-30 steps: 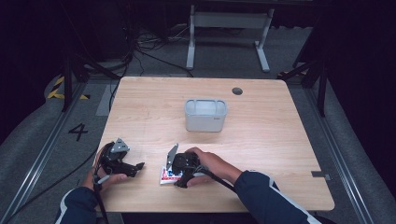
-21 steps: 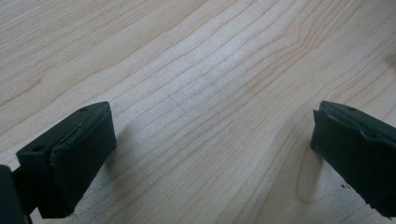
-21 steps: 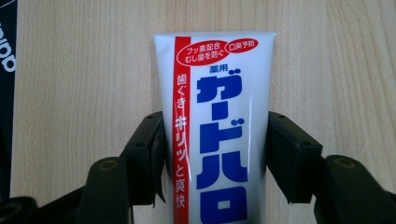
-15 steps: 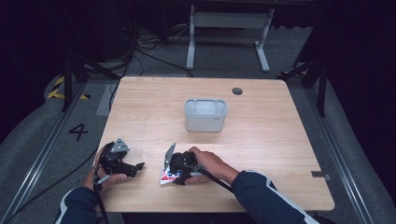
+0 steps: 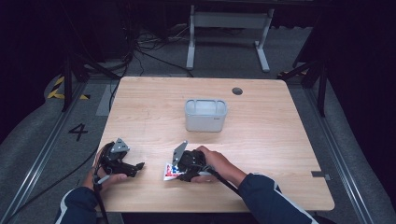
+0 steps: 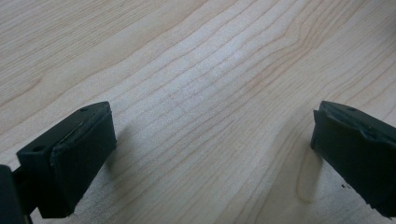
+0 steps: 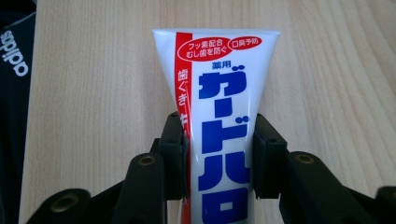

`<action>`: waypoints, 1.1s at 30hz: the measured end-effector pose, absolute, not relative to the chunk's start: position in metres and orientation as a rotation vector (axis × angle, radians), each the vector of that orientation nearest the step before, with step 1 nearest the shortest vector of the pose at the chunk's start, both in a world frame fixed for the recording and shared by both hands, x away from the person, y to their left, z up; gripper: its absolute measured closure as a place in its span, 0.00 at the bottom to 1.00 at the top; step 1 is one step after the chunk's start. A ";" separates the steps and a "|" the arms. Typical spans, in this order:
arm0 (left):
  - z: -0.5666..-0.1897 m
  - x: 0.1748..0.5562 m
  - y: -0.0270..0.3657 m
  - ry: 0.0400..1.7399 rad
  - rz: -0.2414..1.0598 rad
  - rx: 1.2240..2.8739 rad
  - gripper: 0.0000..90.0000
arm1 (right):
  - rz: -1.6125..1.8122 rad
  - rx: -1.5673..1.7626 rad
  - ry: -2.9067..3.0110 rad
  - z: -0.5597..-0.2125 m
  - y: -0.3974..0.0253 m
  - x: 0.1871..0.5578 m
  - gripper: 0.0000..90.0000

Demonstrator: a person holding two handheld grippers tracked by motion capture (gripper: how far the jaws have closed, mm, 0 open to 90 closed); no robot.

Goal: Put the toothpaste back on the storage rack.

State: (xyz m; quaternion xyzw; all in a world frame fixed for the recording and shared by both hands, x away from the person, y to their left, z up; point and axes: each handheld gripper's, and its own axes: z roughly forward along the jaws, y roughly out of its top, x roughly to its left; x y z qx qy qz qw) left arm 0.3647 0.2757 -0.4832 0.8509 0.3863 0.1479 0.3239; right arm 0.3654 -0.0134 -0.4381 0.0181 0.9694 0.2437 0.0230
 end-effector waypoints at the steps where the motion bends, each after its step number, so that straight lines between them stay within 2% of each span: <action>1: -0.483 0.365 0.276 1.015 0.387 2.229 0.00 | 0.779 0.070 2.997 -0.437 -0.018 0.366 0.71; 15: -0.484 0.364 0.275 1.025 0.382 2.226 0.00 | 1.101 0.275 2.828 -0.415 -0.086 0.380 0.71; 33: -0.483 0.365 0.276 1.008 0.382 2.233 0.00 | 1.269 0.338 2.654 -0.387 -0.106 0.383 0.71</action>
